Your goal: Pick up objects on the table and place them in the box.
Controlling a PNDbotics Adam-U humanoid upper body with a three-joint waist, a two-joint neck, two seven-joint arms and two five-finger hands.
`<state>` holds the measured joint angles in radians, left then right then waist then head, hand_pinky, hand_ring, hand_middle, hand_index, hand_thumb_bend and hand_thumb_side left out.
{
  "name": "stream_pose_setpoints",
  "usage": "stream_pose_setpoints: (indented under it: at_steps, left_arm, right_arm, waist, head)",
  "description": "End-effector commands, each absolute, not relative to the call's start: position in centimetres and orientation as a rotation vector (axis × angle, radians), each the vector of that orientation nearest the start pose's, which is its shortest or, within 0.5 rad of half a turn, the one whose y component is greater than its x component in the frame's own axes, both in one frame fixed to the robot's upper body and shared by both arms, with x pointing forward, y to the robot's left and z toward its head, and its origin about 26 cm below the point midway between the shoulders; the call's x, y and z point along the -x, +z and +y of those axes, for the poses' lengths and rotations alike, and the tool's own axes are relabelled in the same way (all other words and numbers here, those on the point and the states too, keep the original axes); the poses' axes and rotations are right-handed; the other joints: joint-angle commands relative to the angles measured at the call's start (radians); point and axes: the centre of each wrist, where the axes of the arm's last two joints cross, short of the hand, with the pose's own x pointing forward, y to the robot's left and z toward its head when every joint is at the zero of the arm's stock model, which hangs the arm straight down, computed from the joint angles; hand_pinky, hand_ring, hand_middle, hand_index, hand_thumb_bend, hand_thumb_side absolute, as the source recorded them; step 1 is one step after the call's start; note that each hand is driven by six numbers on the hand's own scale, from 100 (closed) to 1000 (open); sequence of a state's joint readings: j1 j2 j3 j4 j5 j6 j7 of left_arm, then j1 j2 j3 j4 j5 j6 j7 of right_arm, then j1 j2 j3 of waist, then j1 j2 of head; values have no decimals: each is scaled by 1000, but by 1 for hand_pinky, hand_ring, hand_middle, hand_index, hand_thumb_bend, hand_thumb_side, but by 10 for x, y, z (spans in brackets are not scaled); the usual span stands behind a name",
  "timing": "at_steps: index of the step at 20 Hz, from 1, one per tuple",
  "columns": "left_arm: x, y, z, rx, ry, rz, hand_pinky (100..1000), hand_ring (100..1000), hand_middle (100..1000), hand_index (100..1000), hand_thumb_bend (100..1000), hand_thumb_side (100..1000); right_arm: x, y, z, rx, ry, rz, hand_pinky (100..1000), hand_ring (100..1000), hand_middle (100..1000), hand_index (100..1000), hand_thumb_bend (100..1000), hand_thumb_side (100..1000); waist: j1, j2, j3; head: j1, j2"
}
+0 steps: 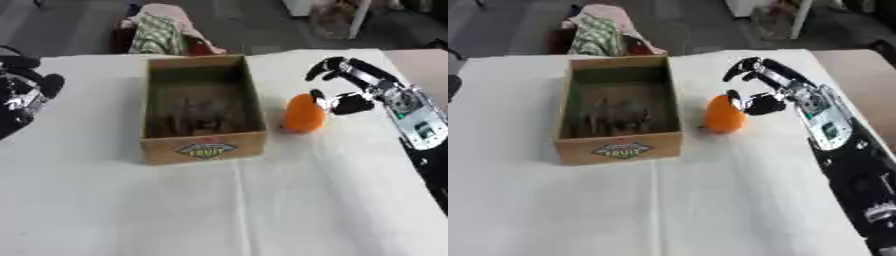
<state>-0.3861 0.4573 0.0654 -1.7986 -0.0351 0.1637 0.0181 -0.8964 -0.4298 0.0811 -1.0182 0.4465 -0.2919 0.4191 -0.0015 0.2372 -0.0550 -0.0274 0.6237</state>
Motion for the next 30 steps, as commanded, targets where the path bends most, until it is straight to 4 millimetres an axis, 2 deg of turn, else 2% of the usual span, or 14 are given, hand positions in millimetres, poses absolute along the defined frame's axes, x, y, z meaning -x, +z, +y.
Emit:
stream_pose_setpoints:
  at_steps: [1,2,6,9,12,13,14,15,16,17,18,19,23,30]
  left_arm:
    - [-332,215,310,-441,-363,-2033,682,446,525,699,666,488]
    - [-332,215,310,-441,-364,-2034,682,446,525,699,669,488]
    - [-332,214,309,-433,-371,-2033,682,445,524,699,670,487]
    - [-332,214,309,-432,-369,-2031,682,446,524,699,670,488]
    - [-332,213,308,-431,-370,-2031,682,445,524,699,670,488]
    - [-331,213,309,-431,-371,-2030,682,445,524,699,671,488]
    - [-331,213,309,-432,-371,-2030,682,445,524,699,671,488]
    - [-331,213,309,-433,-370,-2029,682,445,524,699,671,487]
    - [-331,213,309,-434,-368,-2029,682,445,524,699,670,487]
    - [-331,213,309,-434,-368,-2028,682,445,524,699,670,488]
    - [-331,213,309,-434,-367,-2028,682,445,524,699,670,488]
    - [-331,213,310,-435,-366,-2028,684,446,525,700,664,487]
    - [-331,213,310,-437,-362,-2032,685,447,525,701,660,488]
    - [-329,216,311,-441,-348,-2048,691,447,525,700,659,489]
  right_arm:
    - [-467,220,-289,478,1259,-1819,846,896,768,738,100,126]
    - [-467,220,-289,477,1260,-1816,870,911,804,831,100,254]
    - [-469,186,-287,444,1402,-1652,891,923,832,863,111,337]
    - [-470,181,-279,444,1536,-1573,900,927,844,871,153,348]
    - [-470,185,-278,463,1604,-1526,898,924,841,844,159,310]
    - [-470,187,-278,480,1607,-1526,886,911,821,763,146,195]
    - [-470,188,-278,498,1607,-1528,886,911,821,763,146,195]
    - [-470,192,-279,527,1597,-1540,853,877,770,544,100,143]
    - [-469,197,-280,558,1582,-1559,842,866,752,494,100,132]
    - [-468,203,-281,593,1562,-1585,824,845,714,406,100,108]
    - [-467,208,-282,626,1543,-1607,824,845,714,406,100,108]
    - [-466,214,-282,658,1523,-1635,794,815,645,299,100,100]
    - [-460,240,-286,744,1405,-1778,776,795,596,233,100,100]
    - [-459,280,-274,813,1283,-1996,777,794,597,244,100,100]
  waist:
    - [1,-20,-1]
    - [1,-19,-1]
    - [1,-17,4]
    - [0,-18,1]
    - [0,-19,1]
    - [0,-19,1]
    - [0,-19,1]
    - [0,-20,1]
    - [0,-21,1]
    - [0,-21,1]
    - [-1,-22,1]
    - [-1,-22,0]
    - [-2,-24,0]
    - [-4,-30,8]
  head:
    - [2,-6]
    - [2,-7]
    - [-7,-6]
    - [-6,-6]
    - [-6,-6]
    - [-5,-7]
    - [-5,-7]
    - [-5,-8]
    - [-5,-8]
    - [-4,-8]
    - [-4,-9]
    - [-3,-8]
    - [-1,-8]
    - [-7,-5]
